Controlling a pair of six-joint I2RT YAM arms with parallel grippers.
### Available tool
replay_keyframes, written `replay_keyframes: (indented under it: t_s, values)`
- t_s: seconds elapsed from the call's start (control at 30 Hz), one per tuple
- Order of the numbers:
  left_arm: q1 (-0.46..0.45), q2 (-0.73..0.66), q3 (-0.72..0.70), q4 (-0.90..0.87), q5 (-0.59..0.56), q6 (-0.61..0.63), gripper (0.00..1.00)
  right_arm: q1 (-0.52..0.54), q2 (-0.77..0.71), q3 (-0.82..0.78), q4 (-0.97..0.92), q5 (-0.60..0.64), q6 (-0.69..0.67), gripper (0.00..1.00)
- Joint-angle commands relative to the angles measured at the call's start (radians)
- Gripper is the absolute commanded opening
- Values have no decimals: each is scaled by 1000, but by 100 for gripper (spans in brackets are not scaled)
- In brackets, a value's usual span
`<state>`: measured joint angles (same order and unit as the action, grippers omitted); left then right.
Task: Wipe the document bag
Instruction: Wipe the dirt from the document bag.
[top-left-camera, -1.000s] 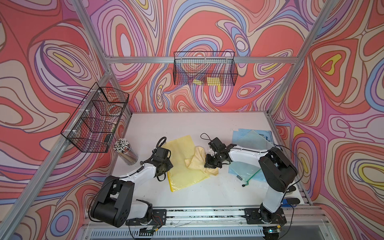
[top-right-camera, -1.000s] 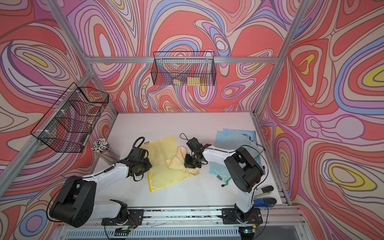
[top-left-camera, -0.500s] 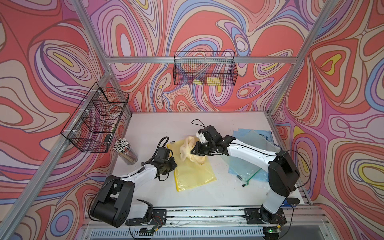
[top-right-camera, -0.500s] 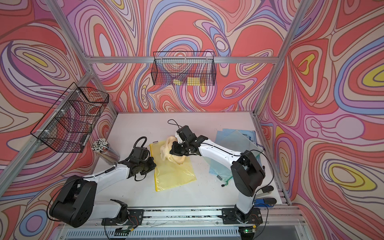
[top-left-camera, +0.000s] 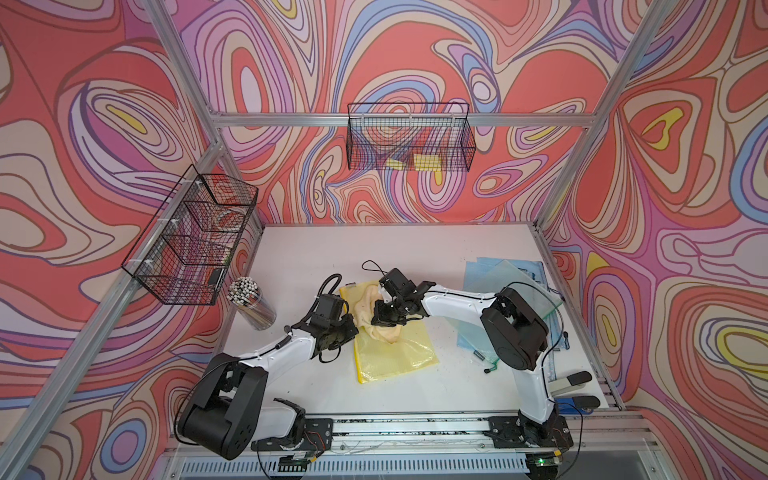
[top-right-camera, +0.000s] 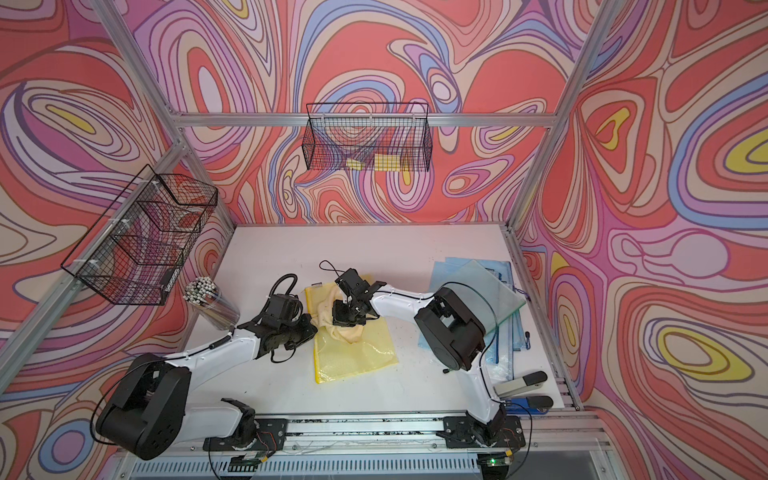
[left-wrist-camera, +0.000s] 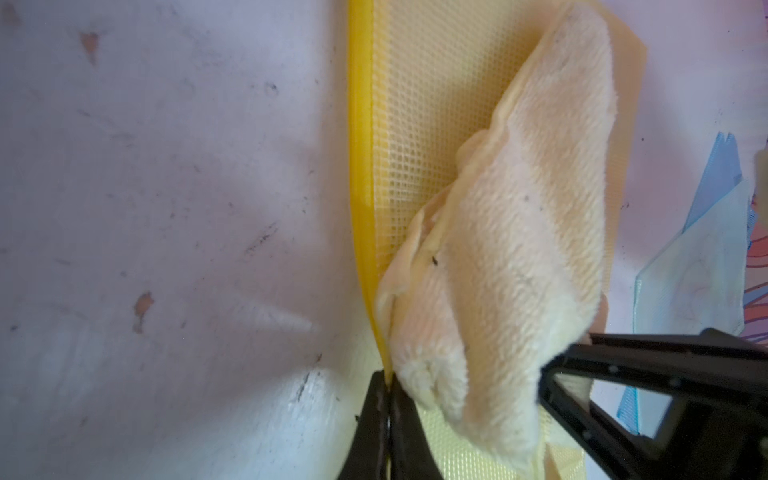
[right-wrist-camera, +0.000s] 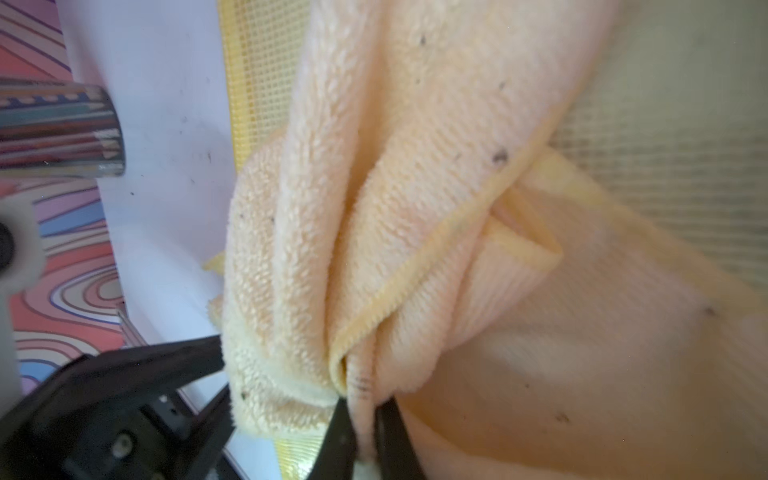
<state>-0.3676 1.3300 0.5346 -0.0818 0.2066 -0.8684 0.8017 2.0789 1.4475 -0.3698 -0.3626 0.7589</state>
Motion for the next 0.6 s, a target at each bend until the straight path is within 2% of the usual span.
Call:
replay_keyframes:
  t_s: [0.0,0.03,0.07,0.13,0.37,0.57]
  values:
    - [-5,-24,-9,-3,-1,-10,0,7,2,7,22,45,16,36]
    - [-5,-27,-10,-8,-5,-8,0,8,-15,0,15,69,15,50]
    - [-4,-30,-10,-10,-7,-6,0,10,-33,-6,5,95,14,57]
    - [-4,-32,-9,-16,-13,-5,0,8,-64,-12,-16,146,10,62]
    - [-5,-46,-9,-36,-16,0,0,12,-116,19,-41,263,16,65]
    - [-4,-82,-10,-65,-24,3,0,17,7,133,-90,274,6,66]
